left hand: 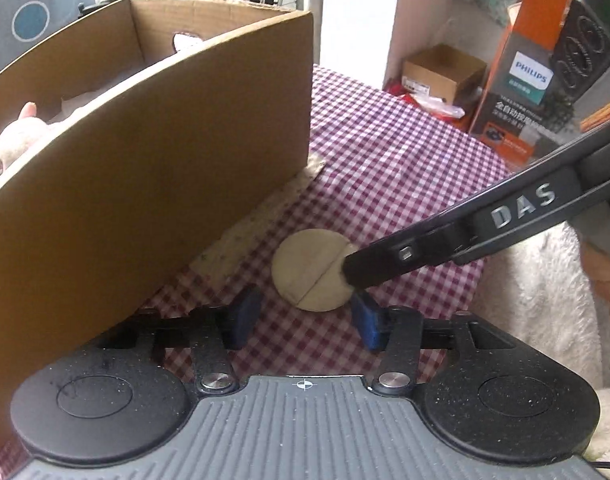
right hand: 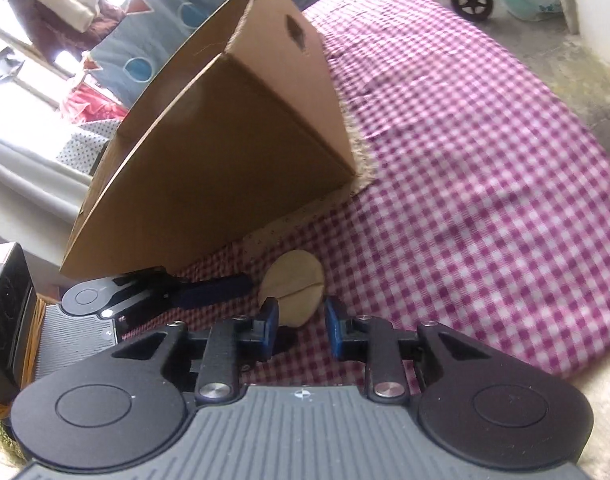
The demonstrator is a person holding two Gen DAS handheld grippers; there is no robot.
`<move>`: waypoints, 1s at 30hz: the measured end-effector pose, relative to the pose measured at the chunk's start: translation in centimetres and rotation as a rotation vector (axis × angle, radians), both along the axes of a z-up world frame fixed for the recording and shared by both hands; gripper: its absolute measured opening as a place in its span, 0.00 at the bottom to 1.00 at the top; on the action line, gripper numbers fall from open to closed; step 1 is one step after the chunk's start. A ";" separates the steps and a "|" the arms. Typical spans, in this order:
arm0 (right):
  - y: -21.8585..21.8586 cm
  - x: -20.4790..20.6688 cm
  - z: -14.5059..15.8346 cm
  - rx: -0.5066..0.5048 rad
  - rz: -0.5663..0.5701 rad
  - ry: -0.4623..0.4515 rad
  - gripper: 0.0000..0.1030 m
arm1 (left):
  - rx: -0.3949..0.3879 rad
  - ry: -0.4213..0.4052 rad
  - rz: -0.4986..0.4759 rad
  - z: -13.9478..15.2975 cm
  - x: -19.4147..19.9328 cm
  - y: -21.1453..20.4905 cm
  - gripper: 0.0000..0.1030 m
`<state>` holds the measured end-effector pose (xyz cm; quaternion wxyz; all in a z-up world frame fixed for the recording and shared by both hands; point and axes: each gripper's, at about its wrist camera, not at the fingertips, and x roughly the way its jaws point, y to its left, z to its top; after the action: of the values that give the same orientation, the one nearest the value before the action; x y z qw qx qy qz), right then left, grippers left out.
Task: Organize soft objects
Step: 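Move the right gripper down to the round wooden disc and grasp it, then lift the wooden disc over the box rim and drop it inside with the right gripper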
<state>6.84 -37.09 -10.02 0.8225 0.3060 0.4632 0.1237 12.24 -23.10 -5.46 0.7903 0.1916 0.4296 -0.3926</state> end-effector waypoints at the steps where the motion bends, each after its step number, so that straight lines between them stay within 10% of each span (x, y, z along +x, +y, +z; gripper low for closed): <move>1: 0.2 0.2 -0.2 0.010 0.009 -0.004 0.27 | -0.006 -0.001 -0.005 0.0 0.0 0.1 0.46; 8: -0.4 1.0 -1.0 0.148 0.000 -0.051 0.28 | -0.009 -0.008 -0.002 0.0 0.3 -0.4 0.48; 12: -1.6 0.8 -1.0 0.256 -0.038 -0.093 0.27 | -0.033 -0.008 0.036 -0.2 0.8 0.0 0.28; 21: -1.5 1.9 -1.6 0.223 -0.107 -0.072 0.29 | -0.148 0.133 0.148 -0.3 3.7 2.1 0.12; 30: -0.3 3.3 -0.1 0.206 -0.134 -0.046 0.48 | -0.121 0.051 0.101 -0.1 2.2 1.8 0.13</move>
<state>10.17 -37.36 -10.13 0.8036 0.4160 0.4077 0.1223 14.43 -21.30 -5.58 0.8080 0.1117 0.4340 -0.3824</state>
